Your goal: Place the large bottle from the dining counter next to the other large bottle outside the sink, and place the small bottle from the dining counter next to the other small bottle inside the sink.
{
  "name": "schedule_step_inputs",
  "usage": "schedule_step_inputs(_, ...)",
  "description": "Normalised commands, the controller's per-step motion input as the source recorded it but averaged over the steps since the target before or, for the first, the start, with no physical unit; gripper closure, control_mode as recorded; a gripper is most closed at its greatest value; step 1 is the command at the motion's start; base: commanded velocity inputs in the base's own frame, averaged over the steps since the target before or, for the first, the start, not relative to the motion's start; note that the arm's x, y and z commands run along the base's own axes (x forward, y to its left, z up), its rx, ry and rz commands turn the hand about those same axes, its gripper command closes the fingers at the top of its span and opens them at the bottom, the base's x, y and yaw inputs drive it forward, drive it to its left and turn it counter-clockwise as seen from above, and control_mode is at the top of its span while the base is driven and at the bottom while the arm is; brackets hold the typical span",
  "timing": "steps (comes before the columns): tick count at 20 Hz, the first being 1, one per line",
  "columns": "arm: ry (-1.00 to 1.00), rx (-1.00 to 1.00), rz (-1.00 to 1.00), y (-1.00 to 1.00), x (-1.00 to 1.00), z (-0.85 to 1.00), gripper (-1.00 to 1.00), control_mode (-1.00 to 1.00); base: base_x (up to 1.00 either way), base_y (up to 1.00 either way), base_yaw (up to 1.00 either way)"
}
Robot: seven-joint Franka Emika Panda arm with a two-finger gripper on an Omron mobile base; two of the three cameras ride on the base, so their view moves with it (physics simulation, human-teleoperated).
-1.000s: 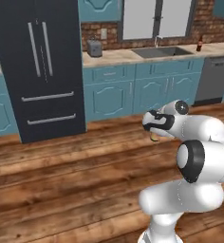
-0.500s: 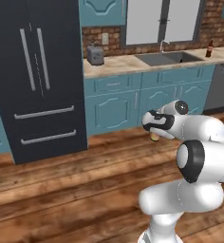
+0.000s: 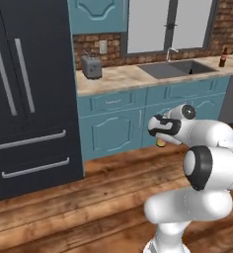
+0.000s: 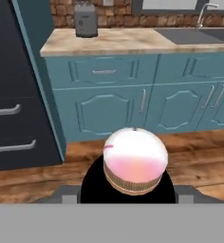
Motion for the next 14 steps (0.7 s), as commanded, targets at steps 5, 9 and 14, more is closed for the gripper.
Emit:
schedule_step_inputs(5,0.0,0.0,0.0,0.0,0.0,0.0,1.0,1.0,0.84,-0.64,-0.04)
schedule_step_inputs(9,0.0,0.0,0.0,0.0,0.0,0.0,1.0,1.0,0.73,-0.66,-0.04)
schedule_step_inputs(14,0.0,0.0,0.0,0.0,0.0,0.0,1.0,1.0,0.7,-0.65,-0.04)
